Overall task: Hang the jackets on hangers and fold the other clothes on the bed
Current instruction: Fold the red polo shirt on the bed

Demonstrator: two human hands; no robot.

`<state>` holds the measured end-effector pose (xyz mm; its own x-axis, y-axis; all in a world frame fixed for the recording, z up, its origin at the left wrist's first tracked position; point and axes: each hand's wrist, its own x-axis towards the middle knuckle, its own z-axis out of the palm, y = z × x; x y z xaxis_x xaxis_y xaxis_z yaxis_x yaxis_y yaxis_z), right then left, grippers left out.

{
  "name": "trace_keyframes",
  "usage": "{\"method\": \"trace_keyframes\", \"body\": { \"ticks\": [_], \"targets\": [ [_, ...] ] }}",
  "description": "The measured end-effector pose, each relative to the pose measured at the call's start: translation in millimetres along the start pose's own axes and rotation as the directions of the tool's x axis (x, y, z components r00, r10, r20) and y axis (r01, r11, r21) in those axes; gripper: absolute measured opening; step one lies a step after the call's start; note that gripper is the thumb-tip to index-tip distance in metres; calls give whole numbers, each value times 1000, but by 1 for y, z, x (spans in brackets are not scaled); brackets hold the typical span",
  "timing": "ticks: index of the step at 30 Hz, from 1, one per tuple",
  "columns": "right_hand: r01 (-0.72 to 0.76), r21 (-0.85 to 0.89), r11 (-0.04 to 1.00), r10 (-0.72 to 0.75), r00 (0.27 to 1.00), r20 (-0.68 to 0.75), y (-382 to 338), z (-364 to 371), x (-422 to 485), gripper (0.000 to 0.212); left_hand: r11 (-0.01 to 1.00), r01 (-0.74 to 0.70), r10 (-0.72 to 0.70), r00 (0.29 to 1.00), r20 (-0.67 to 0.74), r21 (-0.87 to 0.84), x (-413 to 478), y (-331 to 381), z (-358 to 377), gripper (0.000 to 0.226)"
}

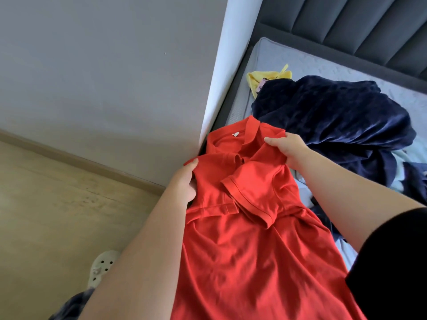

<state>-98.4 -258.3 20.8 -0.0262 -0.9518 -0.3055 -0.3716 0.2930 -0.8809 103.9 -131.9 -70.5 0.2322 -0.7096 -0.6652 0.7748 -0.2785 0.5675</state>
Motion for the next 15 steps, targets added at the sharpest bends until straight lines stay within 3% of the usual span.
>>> {"method": "trace_keyframes", "body": {
  "ticks": [3,8,11,15],
  "targets": [
    [18,15,1000,-18,1000,6,-2,-1,1,20,993,11,0,996,92,-120,1,9,0,22],
    [71,26,997,-70,997,-38,-8,-4,-6,16,999,-13,18,993,115,-45,-12,25,13,10],
    [79,134,988,-80,997,-4,-13,-10,-17,22,962,-271,267,959,95,30,-29,33,20,13],
    [77,367,927,-131,984,124,-14,-32,-45,31,808,-532,500,846,185,253,-63,27,15,28]
  ]
}}
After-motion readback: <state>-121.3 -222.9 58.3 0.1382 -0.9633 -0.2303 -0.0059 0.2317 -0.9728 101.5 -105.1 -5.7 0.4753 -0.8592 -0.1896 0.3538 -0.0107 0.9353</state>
